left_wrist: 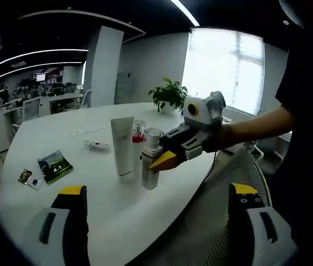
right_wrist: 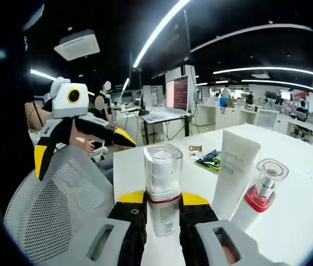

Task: Arrange the skincare products in the storage area until every visible bottle or jar stands upright without overlapping.

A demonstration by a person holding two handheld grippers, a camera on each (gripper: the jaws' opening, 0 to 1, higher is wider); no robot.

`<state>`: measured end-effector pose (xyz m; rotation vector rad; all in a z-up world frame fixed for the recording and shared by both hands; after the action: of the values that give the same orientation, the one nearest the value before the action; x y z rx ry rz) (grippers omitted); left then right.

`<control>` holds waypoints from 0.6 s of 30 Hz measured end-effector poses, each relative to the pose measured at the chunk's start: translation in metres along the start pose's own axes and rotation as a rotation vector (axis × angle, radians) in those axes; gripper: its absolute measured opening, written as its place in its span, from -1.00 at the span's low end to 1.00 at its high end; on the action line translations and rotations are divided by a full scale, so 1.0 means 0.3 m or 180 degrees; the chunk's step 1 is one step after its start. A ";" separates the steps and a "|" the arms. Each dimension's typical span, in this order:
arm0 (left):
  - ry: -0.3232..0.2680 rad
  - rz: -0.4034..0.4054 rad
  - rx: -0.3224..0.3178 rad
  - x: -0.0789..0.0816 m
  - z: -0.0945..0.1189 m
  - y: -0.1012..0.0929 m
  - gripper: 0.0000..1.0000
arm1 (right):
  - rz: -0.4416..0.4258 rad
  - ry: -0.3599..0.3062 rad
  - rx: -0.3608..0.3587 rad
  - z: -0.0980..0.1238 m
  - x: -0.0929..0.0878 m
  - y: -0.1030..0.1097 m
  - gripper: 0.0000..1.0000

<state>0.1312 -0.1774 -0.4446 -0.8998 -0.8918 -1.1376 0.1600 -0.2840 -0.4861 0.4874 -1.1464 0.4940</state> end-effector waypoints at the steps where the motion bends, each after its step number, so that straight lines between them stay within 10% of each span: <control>1: -0.0002 0.0006 0.0013 0.004 0.002 0.004 0.99 | 0.0000 0.0010 0.0006 -0.003 -0.008 -0.003 -0.77; 18: -0.0009 0.0103 0.0152 -0.002 -0.002 0.043 0.97 | -0.0001 0.0163 -0.0054 -0.091 -0.150 -0.083 -0.77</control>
<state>0.1439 -0.1756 -0.4471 -0.8742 -0.9002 -1.0832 0.1799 -0.2928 -0.5399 0.4577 -1.1005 0.4935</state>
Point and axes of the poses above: the point that each gripper's makers call its tool centre point, and the gripper's own axes: z roughly backward along the fingers, y roughly to its left, x roughly out of its top, the point moved 2 cm from there along z, roughly backward along the fingers, and after that the axes turned 2 degrees about -z, right-handed, at the moved point
